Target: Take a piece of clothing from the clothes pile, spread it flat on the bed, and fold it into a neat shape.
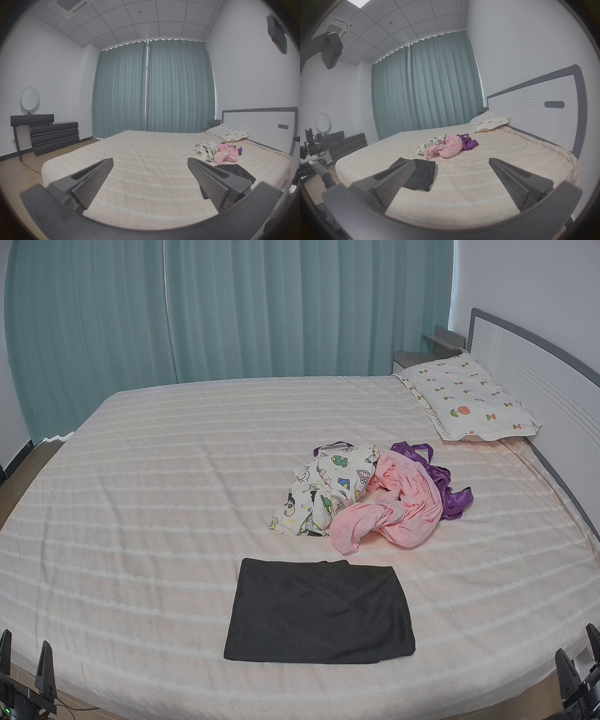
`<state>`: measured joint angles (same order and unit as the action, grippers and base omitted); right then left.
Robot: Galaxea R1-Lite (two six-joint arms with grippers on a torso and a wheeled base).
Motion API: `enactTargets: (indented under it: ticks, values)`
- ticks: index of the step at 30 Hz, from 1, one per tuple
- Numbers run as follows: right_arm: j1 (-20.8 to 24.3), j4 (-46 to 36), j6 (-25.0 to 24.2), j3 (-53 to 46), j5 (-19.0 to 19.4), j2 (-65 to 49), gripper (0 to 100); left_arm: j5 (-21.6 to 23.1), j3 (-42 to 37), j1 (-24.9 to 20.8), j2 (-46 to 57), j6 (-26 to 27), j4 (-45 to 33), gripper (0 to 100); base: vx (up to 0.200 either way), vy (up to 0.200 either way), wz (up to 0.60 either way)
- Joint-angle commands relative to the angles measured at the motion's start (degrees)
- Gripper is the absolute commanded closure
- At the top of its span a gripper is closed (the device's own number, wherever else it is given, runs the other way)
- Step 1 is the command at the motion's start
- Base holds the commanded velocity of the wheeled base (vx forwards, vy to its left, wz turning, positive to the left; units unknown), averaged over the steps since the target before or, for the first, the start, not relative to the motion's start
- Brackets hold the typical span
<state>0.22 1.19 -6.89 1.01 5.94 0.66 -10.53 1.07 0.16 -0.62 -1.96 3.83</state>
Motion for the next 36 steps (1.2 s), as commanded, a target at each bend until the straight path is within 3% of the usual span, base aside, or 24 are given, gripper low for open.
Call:
enactTargets:
  ticks: [1,18,24,27,30,34,36]
  values:
    - [0.0,0.0,-0.1,-0.2,0.0,-0.7,0,1.7,-1.1,0.0,0.3,-0.1,0.0,0,0.0,0.0,0.0]
    - [-0.2,-3.0,2.4,0.9,-3.2,-0.6,0,6.8,-1.1,-0.1,0.2,0.8,-0.2,0,0.0,0.0,0.0]
    - [-0.2,-0.8,12.0,0.3,-3.1,-0.7,0,6.5,-1.1,-0.1,0.2,0.1,-0.1,0,0.0,0.0,0.0]
    - [0.4,4.8,12.5,3.2,-2.0,0.0,0,6.3,-1.1,0.0,0.4,0.6,0.0,0,0.0,0.0,0.0]
    - [0.7,4.2,12.5,7.4,-1.5,2.2,0,6.1,-1.1,0.0,0.4,2.4,0.9,0,0.0,0.0,0.0]
    - [0.1,1.3,12.7,5.0,-1.0,-0.1,0,6.8,5.3,-0.1,0.2,2.1,3.3,0,0.0,0.0,0.0]
    - [0.0,2.2,12.3,-1.0,-0.9,-0.7,0,6.6,11.9,-0.1,-2.6,1.4,0.2,0,0.0,0.0,0.0]
